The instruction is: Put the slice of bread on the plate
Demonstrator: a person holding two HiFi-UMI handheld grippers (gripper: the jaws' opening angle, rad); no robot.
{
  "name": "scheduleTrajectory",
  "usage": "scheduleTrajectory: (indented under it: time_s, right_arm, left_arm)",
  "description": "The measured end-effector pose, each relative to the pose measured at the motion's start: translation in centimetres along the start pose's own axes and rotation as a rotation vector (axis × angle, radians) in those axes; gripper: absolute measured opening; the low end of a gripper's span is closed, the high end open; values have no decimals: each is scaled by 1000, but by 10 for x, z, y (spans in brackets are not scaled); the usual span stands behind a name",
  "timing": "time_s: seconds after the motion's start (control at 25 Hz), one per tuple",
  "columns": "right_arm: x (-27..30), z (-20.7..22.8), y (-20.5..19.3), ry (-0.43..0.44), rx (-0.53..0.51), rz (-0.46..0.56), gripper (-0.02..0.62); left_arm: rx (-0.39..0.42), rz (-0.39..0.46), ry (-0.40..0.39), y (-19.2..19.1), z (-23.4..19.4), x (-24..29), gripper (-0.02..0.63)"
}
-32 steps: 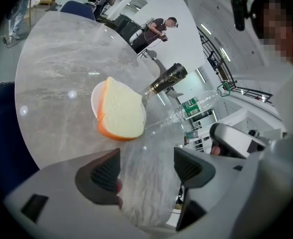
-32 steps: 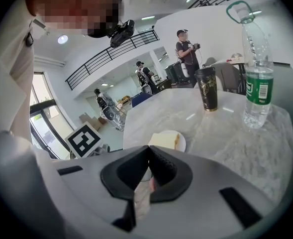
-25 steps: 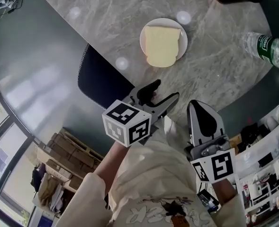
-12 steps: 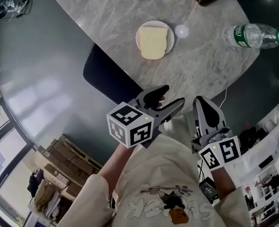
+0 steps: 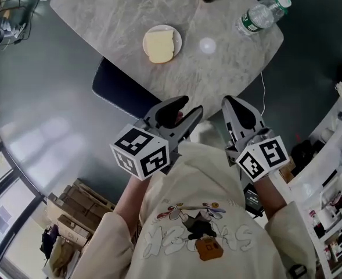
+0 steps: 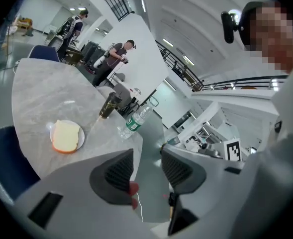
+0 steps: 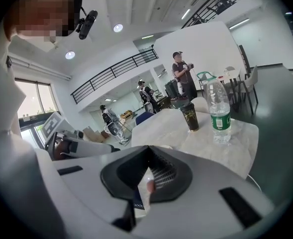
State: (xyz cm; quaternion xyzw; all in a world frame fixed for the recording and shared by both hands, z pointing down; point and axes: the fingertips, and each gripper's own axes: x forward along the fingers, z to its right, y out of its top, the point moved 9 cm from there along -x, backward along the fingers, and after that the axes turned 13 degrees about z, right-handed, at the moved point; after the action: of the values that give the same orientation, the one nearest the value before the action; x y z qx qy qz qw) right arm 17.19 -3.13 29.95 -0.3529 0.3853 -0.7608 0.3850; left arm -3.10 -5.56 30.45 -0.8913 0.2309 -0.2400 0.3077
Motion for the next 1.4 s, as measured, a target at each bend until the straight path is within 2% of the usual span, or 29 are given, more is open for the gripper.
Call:
scheduleTrajectory:
  time_s: [0.12, 0.28, 0.44, 0.56, 0.68, 0.76, 0.84, 1.0, 1.12, 1.2, 1.4]
  right_arm:
    - [-8, -5, 7, 19, -14, 23, 5]
    - [-22, -5, 6, 39, -20, 25, 5]
    - [-33, -12, 9, 83, -25, 23, 5]
    - [-38, -21, 10, 129, 34, 13, 5]
    - [-40, -27, 16, 166, 122, 8, 5]
    - [-42, -33, 23, 179, 136, 19, 5]
    - [-44, -46, 29, 188, 133, 29, 5]
    - [-56, -70, 27, 186, 39, 85, 5]
    - [-58, -74, 30, 124, -51, 158, 5]
    - [-52, -78, 31, 107, -113, 183, 5]
    - [-51, -89, 25, 146, -182, 174, 5]
  left_arm:
    - [42, 60, 27, 9, 17, -18, 146]
    - [50, 114, 73, -1, 32, -32, 115]
    - [46, 132, 119, -14, 46, -38, 17]
    - [42, 133, 108, -18, 59, -43, 11]
    - [-14, 135, 89, -23, 69, -48, 11]
    - [-43, 132, 79, -22, 76, -51, 11]
    - [-35, 129, 66, -15, 82, -55, 11]
    - [36, 124, 63, -7, 85, -59, 11]
    - [76, 117, 101, -7, 81, -61, 11]
    - [85, 120, 117, -5, 77, -61, 11]
    - [84, 154, 96, -8, 77, -56, 11]
